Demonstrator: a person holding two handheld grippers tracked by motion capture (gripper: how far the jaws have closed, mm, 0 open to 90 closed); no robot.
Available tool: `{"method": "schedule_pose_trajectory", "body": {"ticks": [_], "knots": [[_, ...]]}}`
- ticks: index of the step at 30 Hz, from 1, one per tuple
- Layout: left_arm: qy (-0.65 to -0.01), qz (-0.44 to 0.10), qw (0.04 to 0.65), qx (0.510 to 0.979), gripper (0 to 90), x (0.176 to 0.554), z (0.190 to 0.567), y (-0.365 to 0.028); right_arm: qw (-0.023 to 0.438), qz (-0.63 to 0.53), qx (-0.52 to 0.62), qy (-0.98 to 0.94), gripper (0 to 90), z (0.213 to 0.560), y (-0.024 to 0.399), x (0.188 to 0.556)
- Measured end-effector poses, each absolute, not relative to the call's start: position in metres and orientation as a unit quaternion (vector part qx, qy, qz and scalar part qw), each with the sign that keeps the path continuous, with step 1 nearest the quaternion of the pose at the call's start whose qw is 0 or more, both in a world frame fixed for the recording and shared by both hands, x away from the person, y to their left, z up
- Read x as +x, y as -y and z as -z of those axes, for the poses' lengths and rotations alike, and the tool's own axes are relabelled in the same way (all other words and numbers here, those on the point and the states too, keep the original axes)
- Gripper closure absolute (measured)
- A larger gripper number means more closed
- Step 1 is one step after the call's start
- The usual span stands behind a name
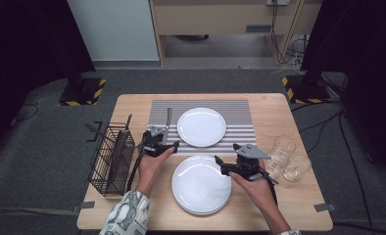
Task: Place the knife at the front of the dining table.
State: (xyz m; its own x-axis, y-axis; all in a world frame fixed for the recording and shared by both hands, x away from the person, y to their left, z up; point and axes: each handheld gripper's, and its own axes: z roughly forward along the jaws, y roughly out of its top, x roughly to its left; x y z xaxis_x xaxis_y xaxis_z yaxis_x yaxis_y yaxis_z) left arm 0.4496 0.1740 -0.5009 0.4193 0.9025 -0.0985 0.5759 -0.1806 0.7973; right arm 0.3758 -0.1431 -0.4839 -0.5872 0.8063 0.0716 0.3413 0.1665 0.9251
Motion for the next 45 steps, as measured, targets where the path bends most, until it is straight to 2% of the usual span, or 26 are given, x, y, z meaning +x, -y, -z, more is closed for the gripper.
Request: {"method": "schedule_pose_trajectory", "body": {"ticks": [13,18,21,30,45], "knots": [[-0.476,-0.203,0.410,0.751,14.7,0.434,0.495,-0.170,0.231,-0.506,0.395,-0.731,13.6,0.485,0.146,0.378],[-0.469,-0.205,0.413,0.753,11.3,0.426,0.488,-0.166,0.231,-0.506,0.396,-0.731,13.6,0.486,0.146,0.378],[-0.460,-0.204,0.416,0.758,14.9,0.421,0.484,-0.167,0.232,-0.505,0.395,-0.731,13.6,0.485,0.147,0.378],[-0.452,-0.207,0.430,0.754,17.7,0.409,0.477,-0.173,0.232,-0.505,0.397,-0.730,13.7,0.485,0.147,0.379],[-0.446,-0.202,0.455,0.744,17.1,0.389,0.466,-0.184,0.234,-0.502,0.404,-0.728,13.9,0.486,0.151,0.380]]}}
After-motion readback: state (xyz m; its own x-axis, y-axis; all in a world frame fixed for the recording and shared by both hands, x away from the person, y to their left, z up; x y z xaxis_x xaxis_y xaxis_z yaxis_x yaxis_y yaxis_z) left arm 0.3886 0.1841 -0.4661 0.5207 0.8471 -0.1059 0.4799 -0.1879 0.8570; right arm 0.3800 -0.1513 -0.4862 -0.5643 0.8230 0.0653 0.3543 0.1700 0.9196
